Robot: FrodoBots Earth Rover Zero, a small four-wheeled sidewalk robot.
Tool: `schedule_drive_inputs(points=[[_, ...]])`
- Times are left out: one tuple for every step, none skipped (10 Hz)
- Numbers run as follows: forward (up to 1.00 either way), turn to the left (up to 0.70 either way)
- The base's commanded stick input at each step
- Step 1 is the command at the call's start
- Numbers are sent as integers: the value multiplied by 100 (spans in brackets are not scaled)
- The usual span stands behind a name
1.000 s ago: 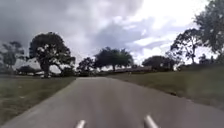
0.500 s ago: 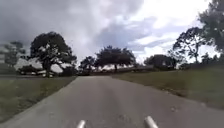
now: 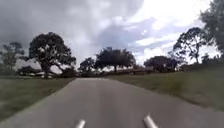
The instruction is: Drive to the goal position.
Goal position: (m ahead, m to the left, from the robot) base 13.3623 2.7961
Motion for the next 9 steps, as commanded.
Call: schedule_drive_inputs(points=[[70,0],[70,0],[70,0],[70,0],[70,0],[70,0],[70,0],[70,0],[70,0]])
